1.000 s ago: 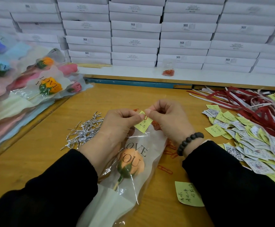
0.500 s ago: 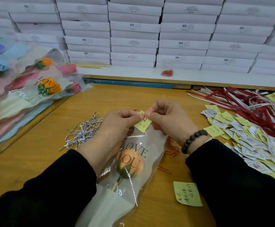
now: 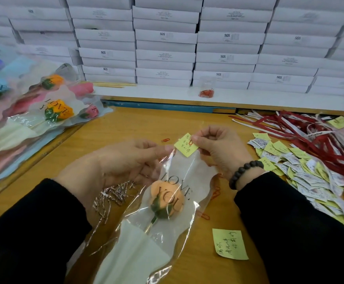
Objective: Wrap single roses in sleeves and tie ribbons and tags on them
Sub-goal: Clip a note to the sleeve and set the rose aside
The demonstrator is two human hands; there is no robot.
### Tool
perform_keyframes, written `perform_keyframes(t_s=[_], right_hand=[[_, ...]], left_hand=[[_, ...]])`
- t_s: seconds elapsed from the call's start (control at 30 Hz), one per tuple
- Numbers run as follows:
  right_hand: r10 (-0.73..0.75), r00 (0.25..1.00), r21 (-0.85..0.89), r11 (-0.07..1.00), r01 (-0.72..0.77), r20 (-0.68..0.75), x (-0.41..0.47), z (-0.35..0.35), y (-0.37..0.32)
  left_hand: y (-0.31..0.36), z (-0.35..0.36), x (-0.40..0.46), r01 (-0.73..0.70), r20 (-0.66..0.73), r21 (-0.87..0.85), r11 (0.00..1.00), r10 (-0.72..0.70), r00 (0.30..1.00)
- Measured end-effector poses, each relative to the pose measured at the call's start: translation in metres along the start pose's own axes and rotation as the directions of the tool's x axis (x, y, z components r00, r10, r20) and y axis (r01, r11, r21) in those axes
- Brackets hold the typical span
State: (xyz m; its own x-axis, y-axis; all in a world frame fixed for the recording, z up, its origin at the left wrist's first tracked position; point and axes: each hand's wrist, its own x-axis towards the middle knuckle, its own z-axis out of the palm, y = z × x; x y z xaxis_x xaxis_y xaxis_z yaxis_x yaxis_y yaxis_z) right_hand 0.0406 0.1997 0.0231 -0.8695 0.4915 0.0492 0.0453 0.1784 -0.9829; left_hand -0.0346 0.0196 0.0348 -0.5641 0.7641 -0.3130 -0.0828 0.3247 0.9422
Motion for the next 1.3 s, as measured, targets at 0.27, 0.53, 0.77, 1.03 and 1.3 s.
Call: perform_keyframes(t_s=[0.27,0.53,0.77,1.03,1.3], right_hand=[[-0.057,0.978,0.039,0.997,0.066,-0.202,0.008,-0.028,0.005],[-0.358,0.856,-0.361,0.906,0.222,-0.372,0.009,-0.031,-0.001],[0.112,0.968,-0.411,0.912,-0.010,0.225,-0.035,-0.018,-0.031],[0.365,0.710,-0.522,0.853,0.004,0.602,-0.065,0.016,-0.025],[0.238,0.748,-0.297,0.953,-0.057,0.620,-0.072,0.034,-0.012]], left_hand=[[-0.006,0.011,-0.004,0.072,0.427,0.097,0.993,-0.107,0.898],[-0.015,0.014,0.006,-0.003,0.260,-0.134,0.991,0.038,0.965],[-0.012,0.014,0.008,-0.073,-0.067,-0.364,0.929,0.052,0.996],[-0.010,0.012,0.008,-0.210,-0.417,-0.365,0.907,0.042,0.908],[-0.007,0.014,0.012,-0.293,-0.543,-0.398,0.870,0.035,0.839]])
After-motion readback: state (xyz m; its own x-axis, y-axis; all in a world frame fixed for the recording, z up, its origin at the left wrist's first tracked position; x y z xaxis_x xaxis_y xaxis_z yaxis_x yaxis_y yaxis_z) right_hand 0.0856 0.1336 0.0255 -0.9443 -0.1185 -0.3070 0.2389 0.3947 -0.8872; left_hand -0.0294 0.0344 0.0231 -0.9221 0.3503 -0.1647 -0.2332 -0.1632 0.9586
